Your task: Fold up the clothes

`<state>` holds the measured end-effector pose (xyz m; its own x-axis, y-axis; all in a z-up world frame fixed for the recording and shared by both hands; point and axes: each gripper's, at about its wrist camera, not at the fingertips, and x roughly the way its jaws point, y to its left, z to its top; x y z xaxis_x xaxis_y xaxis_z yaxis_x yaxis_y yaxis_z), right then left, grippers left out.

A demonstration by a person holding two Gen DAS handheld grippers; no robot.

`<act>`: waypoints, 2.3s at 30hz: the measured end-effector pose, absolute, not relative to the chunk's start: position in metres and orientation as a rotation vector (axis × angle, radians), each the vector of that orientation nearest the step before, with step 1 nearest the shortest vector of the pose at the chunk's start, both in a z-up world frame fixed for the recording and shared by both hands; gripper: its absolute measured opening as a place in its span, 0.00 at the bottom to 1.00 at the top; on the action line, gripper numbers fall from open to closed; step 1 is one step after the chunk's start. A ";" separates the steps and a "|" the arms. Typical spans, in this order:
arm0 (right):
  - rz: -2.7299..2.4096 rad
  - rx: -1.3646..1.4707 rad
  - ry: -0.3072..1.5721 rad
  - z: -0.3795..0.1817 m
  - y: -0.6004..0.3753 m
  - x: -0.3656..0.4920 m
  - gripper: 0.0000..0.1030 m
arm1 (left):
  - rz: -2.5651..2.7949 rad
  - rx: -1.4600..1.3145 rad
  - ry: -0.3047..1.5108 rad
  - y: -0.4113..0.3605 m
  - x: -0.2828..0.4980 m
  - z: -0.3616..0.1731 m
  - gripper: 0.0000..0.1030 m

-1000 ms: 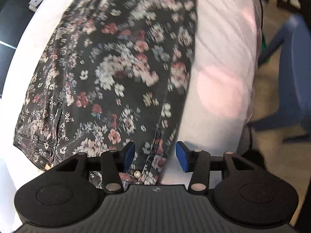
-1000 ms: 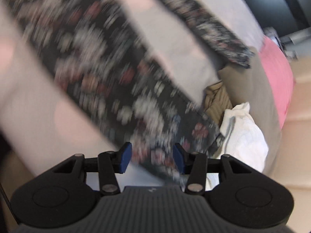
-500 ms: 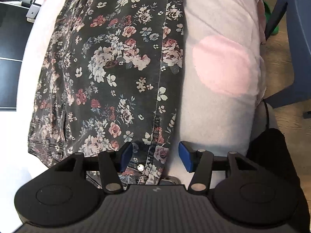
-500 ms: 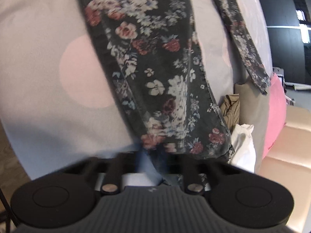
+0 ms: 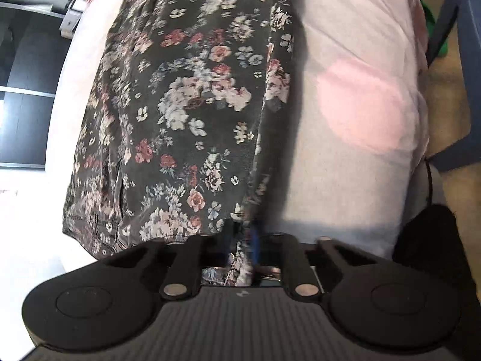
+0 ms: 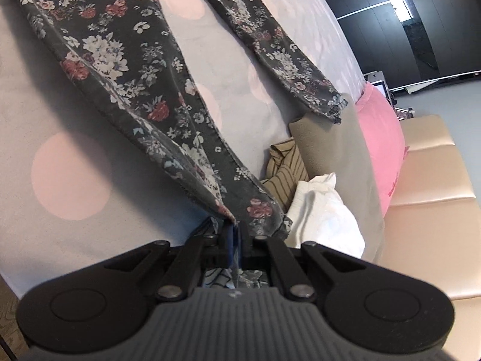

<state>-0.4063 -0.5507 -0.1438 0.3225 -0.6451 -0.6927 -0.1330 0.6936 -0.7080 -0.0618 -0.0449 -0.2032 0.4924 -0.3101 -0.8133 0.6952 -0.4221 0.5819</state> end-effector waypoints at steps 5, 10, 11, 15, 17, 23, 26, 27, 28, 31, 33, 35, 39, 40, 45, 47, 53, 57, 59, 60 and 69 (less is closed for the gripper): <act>-0.418 -0.800 1.183 -0.137 -0.550 -0.408 0.03 | -1.079 1.489 0.393 -0.054 -0.045 -0.168 0.02; -0.515 -0.778 1.086 -0.109 -0.556 -0.396 0.03 | -1.015 1.292 0.422 -0.061 -0.024 -0.108 0.02; -0.535 -0.769 1.065 -0.102 -0.559 -0.392 0.02 | -1.006 1.249 0.426 -0.063 -0.019 -0.094 0.02; -0.596 -0.708 0.993 -0.072 -0.574 -0.370 0.02 | -0.971 1.092 0.445 -0.080 0.013 -0.050 0.02; -0.624 -0.681 0.957 -0.057 -0.584 -0.354 0.02 | -0.955 1.015 0.461 -0.092 0.032 -0.032 0.02; -0.656 -0.632 0.930 -0.034 -0.619 -0.291 0.02 | -0.880 0.922 0.556 -0.141 0.095 -0.018 0.02; -0.645 -0.628 0.952 -0.033 -0.636 -0.255 0.02 | -0.845 0.936 0.590 -0.166 0.124 -0.026 0.02; -0.641 -0.627 0.959 -0.033 -0.641 -0.243 0.02 | -0.838 0.947 0.601 -0.175 0.134 -0.030 0.02; -0.634 -0.634 0.970 -0.035 -0.647 -0.230 0.02 | -0.831 0.958 0.612 -0.184 0.144 -0.035 0.02; -0.605 -0.657 1.022 -0.044 -0.666 -0.188 0.02 | -0.817 0.989 0.631 -0.211 0.176 -0.052 0.02; -0.592 -0.670 1.066 -0.055 -0.680 -0.162 0.02 | -0.816 1.011 0.645 -0.229 0.195 -0.066 0.02; -0.578 -0.683 1.116 -0.069 -0.693 -0.136 0.03 | -0.814 1.041 0.661 -0.247 0.212 -0.083 0.02; -0.564 -0.705 1.184 -0.098 -0.713 -0.096 0.03 | -0.808 1.089 0.688 -0.274 0.241 -0.119 0.02; -0.564 -0.708 1.202 -0.106 -0.717 -0.088 0.03 | -0.807 1.094 0.692 -0.279 0.247 -0.128 0.03; -0.552 -0.727 1.274 -0.142 -0.731 -0.060 0.03 | -0.799 1.088 0.704 -0.290 0.265 -0.158 0.03; -0.548 -0.731 1.287 -0.155 -0.733 -0.052 0.03 | -0.795 1.086 0.703 -0.291 0.267 -0.168 0.03; -0.581 -0.611 1.278 -0.159 -0.740 -0.052 0.34 | -0.777 1.026 0.665 -0.281 0.264 -0.164 0.18; -0.616 -0.427 1.196 -0.119 -0.751 -0.074 0.55 | -0.747 0.900 0.618 -0.260 0.260 -0.130 0.51; -0.648 -0.301 1.127 -0.095 -0.760 -0.092 0.58 | -0.732 0.859 0.606 -0.247 0.255 -0.116 0.52; -0.675 -0.232 1.091 -0.084 -0.765 -0.104 0.58 | -0.725 0.845 0.603 -0.239 0.251 -0.110 0.52; -0.801 0.288 0.871 -0.074 -0.787 -0.204 0.39 | -0.698 0.831 0.735 -0.196 0.215 -0.118 0.50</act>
